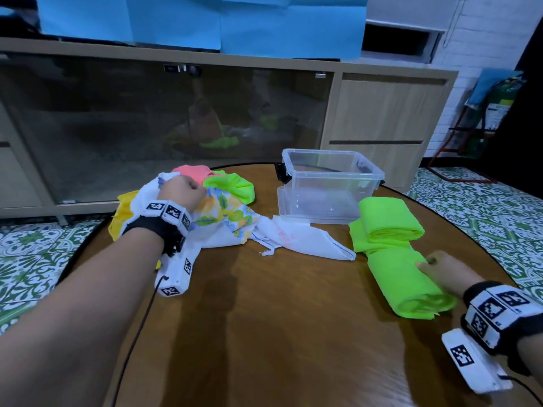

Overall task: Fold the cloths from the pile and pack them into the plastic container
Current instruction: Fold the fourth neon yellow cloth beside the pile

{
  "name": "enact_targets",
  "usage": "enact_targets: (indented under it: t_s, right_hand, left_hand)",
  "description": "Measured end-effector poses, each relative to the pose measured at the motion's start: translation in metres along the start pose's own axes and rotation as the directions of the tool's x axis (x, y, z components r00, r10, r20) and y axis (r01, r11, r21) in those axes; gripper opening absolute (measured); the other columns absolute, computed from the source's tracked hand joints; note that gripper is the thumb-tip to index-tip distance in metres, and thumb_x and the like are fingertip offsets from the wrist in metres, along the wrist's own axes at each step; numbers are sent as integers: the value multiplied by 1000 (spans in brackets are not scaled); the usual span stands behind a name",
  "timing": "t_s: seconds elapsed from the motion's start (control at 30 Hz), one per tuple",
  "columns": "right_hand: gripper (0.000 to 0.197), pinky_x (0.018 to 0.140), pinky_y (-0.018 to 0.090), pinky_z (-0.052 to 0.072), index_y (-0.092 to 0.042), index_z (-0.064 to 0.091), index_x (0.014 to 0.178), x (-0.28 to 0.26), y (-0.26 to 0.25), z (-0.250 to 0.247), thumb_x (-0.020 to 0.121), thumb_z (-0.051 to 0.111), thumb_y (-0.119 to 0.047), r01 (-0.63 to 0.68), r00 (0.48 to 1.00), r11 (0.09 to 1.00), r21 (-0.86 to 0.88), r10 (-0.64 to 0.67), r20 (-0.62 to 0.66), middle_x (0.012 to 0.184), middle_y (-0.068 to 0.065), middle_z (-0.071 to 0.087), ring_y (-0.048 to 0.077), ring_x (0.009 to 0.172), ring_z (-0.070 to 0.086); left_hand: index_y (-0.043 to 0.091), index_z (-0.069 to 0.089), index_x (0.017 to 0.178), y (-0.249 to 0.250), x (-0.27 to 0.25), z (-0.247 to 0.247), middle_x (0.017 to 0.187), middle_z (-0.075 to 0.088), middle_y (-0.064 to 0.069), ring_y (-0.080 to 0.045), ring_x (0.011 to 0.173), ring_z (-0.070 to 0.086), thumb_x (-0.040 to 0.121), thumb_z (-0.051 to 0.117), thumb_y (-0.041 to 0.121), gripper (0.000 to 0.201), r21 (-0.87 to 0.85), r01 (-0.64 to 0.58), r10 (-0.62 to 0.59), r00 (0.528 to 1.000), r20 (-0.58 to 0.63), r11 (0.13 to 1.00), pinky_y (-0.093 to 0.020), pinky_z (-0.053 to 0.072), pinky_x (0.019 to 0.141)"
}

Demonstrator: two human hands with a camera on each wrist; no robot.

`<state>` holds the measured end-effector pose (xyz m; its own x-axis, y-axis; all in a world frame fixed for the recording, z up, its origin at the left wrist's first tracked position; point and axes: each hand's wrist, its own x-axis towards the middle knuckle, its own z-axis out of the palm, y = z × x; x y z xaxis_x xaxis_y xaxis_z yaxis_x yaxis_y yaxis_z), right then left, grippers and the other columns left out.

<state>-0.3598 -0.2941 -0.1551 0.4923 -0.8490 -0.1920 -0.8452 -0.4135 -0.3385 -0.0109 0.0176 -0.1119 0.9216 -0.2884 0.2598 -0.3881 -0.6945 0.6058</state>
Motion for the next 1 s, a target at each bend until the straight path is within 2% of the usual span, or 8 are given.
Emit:
enact_targets:
  t_s: [0.1,0.2,0.33,0.47,0.63,0.77,0.9,1.0]
  right_hand:
    - [38,82,41,51,-11,47,118,-14,-19,-26,88,59,-30,30,974,992,-126,-57,-219,108,13,62,30,96,59]
    - [16,74,37,51,-12,55,100,-33,-67,-46,88,57,-21,250,888,967,-40,-246,-388,94,12,63,31,86,60]
    - [12,56,25,43,-8,58,83,-55,-151,-30,91,52,-15,516,856,825,229,-502,-121,79,9,63,23,63,57]
    - [28,51,22,38,-2,56,97,-73,-214,20,95,52,-29,385,797,808,445,-535,281,83,9,57,17,57,47]
    - [29,44,22,41,-6,53,71,-73,-236,71,92,57,-26,372,796,746,552,-563,224,69,9,56,13,53,53]
    - [41,47,25,35,-13,33,55,-61,-230,72,91,52,-5,452,840,776,440,-536,83,54,6,37,19,50,46]
    - [39,50,27,30,-13,32,58,-43,-211,64,91,49,-4,447,871,816,367,-490,31,64,12,38,25,59,44]
    - [38,49,25,30,-13,34,59,-36,-198,61,94,47,-7,465,868,838,286,-495,41,60,8,38,26,62,47]
  left_hand:
    - [17,46,59,25,-33,6,55,48,0,-23,60,48,84,51,15,26,-100,-35,32,999,-26,994,-22,32,49]
    - [16,54,65,39,-56,22,60,55,-4,-19,59,50,86,55,17,22,-244,-112,129,990,53,963,-23,37,54]
    - [6,55,60,45,-78,37,51,48,-3,-10,45,43,89,62,14,31,-564,22,173,941,291,826,-21,41,48]
    - [5,65,75,42,-83,32,53,60,0,-6,46,57,91,57,5,18,-647,203,173,866,469,735,-14,51,52]
    - [10,67,99,25,-80,22,59,68,6,-2,55,62,86,58,-7,23,-591,158,228,820,525,791,-10,53,60]
    - [18,72,95,15,-78,23,80,70,3,-5,69,60,84,69,13,12,-450,-5,208,891,402,893,-4,47,62]
    - [11,63,97,-9,-63,18,87,63,-11,-31,92,61,91,56,15,10,-115,69,-47,982,183,991,-24,48,75]
    - [0,32,140,-27,-58,13,143,31,-24,-38,131,35,87,60,33,68,-63,298,-292,952,90,953,-40,33,104]
